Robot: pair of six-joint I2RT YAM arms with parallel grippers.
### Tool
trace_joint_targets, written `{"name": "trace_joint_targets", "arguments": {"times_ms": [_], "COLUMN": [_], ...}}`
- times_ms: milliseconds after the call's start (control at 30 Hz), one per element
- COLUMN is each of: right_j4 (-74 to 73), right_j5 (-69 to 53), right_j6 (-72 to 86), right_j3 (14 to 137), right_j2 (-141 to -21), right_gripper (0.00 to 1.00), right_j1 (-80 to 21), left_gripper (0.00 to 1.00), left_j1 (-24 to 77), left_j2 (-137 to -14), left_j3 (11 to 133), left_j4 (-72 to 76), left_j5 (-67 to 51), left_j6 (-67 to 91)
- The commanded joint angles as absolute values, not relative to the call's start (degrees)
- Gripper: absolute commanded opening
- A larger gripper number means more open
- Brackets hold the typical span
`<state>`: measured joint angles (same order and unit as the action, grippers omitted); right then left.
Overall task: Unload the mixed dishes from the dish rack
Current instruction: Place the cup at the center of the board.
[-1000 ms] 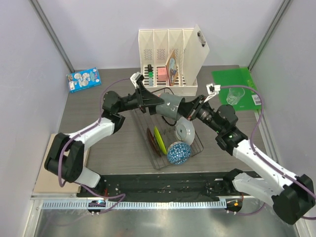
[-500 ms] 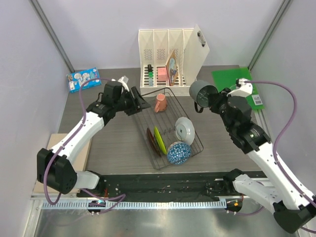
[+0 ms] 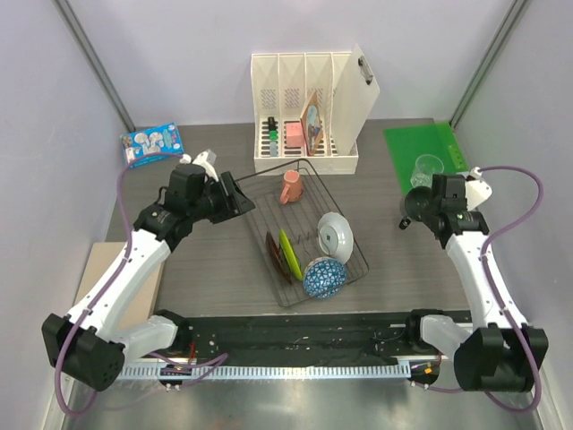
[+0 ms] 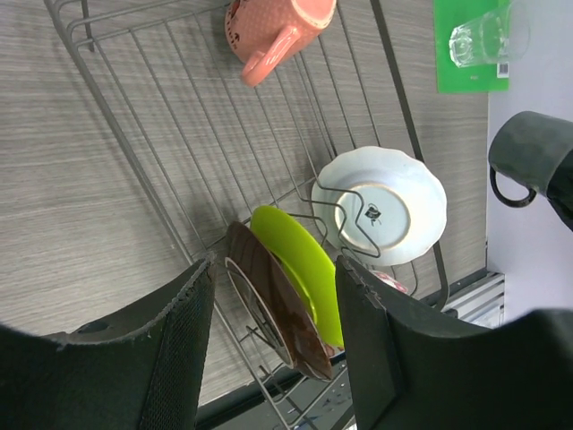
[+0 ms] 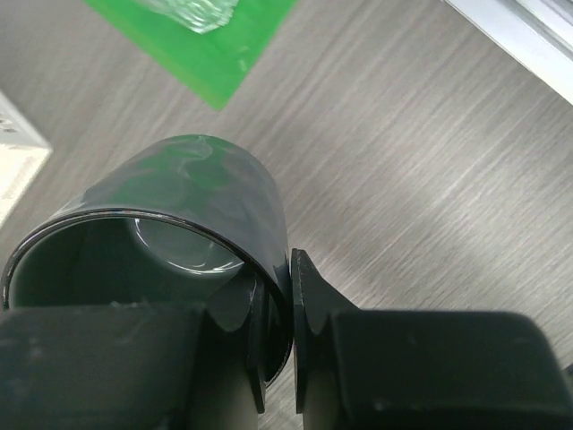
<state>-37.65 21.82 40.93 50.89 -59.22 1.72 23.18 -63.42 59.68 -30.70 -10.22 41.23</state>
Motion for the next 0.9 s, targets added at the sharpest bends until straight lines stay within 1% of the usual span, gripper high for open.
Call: {"name": "trace_joint_targets", "arguments": {"times_ms": [0, 100, 200, 300, 667, 867], "right_j4": [-35.3, -34.7, -34.7, -33.8, -27.0, -25.4], "right_j5": [23.9, 24.2, 21.5, 19.0, 14.9, 15.6], "right_j6": [44.6, 43.8, 42.7, 42.9, 44.3, 43.9], "right_j3": [54.2, 55.9, 58.2, 59.1, 60.2, 61.8], "right_j2": [-63.4, -68.4, -74.3, -77.8, -87.4, -92.5], "right_gripper": [0.01, 0.01, 0.01, 0.01, 0.01, 0.01], "right_j1": [4.0, 6.4, 9.7, 12.3, 15.3, 15.6], "left_gripper": [0.56, 0.56, 0.54, 0.54, 0.52, 0.52], "left_j1": [23.3, 23.3, 23.3, 23.4, 23.3, 23.3], "left_j2": [-62.9, -63.0, -63.0, -61.7, -58.9, -58.4], "left_j3": [57.8, 56.5, 54.8, 52.6, 49.9, 48.3], "left_j4": [-30.3, -30.1, -30.1, -29.3, -28.9, -28.6], "left_j5": [-11.5, -12.1, -12.2, -11.4, -10.3, -9.7], "left_j6": [40.6, 41.8, 43.2, 44.0, 45.0, 45.6]}}
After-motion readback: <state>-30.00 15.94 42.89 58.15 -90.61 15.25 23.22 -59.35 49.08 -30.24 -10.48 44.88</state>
